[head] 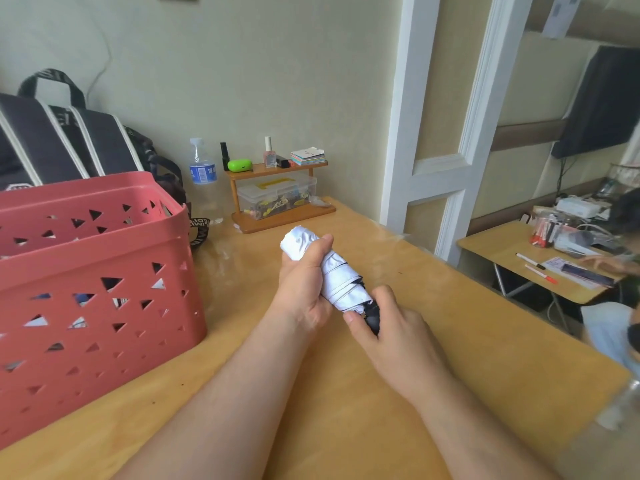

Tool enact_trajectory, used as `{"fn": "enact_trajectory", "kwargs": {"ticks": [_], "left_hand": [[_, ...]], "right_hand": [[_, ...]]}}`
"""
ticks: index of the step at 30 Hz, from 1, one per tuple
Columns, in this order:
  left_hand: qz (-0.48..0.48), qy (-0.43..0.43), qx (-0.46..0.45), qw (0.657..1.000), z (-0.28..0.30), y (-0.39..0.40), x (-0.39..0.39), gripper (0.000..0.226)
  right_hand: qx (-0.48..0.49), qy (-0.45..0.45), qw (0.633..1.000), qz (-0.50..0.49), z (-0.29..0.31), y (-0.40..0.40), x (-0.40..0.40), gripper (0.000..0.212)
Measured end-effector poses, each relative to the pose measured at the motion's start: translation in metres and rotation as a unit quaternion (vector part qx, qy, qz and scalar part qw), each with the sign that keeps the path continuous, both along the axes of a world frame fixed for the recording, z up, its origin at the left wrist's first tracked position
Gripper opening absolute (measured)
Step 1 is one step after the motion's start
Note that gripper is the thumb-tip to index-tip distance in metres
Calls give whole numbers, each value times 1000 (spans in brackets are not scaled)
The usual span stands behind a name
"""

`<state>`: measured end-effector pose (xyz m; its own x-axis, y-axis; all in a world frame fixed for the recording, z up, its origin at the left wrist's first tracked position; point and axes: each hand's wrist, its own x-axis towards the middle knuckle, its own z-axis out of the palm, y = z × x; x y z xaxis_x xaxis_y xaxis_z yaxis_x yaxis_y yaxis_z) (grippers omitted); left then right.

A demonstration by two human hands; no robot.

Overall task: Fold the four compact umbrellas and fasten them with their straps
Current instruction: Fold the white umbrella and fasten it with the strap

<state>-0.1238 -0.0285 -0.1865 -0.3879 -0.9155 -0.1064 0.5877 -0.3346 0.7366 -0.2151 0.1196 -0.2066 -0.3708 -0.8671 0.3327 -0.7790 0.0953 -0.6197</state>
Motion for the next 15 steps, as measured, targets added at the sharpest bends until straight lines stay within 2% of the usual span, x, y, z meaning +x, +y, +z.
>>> {"fn": "enact_trajectory", "kwargs": {"ticks": [3, 5, 10, 13, 15], "left_hand": [[4, 1, -9, 1000, 3, 0, -2, 40], [-8, 6, -9, 1000, 4, 2, -2, 39], [-37, 26, -39, 998, 5, 8, -3, 48], [-23, 30, -64, 997, 8, 10, -4, 40], [-24, 41, -68, 997, 13, 12, -4, 38]], "right_hand": [[17, 41, 999, -5, 2, 0, 1, 33], [-1, 39, 999, -8, 1, 0, 2, 30], [-69, -63, 995, 22, -5, 1, 2, 28], [-84, -98, 990, 62, -6, 2, 1, 32], [-123, -142, 981, 53, -7, -1, 6, 26]]}}
